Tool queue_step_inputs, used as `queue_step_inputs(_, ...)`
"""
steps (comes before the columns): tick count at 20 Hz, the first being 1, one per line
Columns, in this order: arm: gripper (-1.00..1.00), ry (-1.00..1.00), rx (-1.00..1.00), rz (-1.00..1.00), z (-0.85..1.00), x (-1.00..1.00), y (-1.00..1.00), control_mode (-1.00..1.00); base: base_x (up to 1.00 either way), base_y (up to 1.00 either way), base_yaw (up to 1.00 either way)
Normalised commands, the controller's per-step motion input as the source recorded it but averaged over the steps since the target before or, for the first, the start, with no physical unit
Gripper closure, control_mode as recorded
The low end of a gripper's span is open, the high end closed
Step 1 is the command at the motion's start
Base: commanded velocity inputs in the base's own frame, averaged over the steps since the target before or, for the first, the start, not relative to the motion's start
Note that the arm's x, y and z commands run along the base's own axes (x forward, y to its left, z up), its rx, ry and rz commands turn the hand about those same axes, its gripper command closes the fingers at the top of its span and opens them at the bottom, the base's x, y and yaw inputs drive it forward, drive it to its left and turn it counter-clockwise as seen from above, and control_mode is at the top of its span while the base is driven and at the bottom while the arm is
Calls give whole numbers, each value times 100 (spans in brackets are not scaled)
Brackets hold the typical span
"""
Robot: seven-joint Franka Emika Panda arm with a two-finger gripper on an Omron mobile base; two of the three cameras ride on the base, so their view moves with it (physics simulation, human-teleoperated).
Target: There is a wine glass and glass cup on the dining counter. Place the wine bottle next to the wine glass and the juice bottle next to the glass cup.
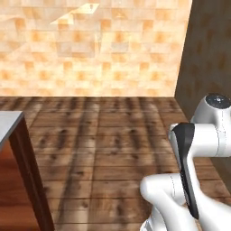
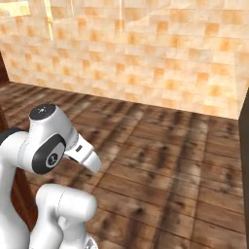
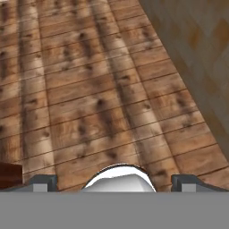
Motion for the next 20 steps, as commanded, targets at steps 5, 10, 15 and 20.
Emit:
queue_step_inputs(5,-100,0,0,0,0,0,0,100,94,6,0)
queue_step_inputs(10,-100,0,0,0,0,0,0,100,94,7,0)
queue_step_inputs(15,-100,0,0,0,0,0,0,100,94,12,4)
queue_step_inputs(20,-100,0,0,0,0,0,0,100,87,3,27)
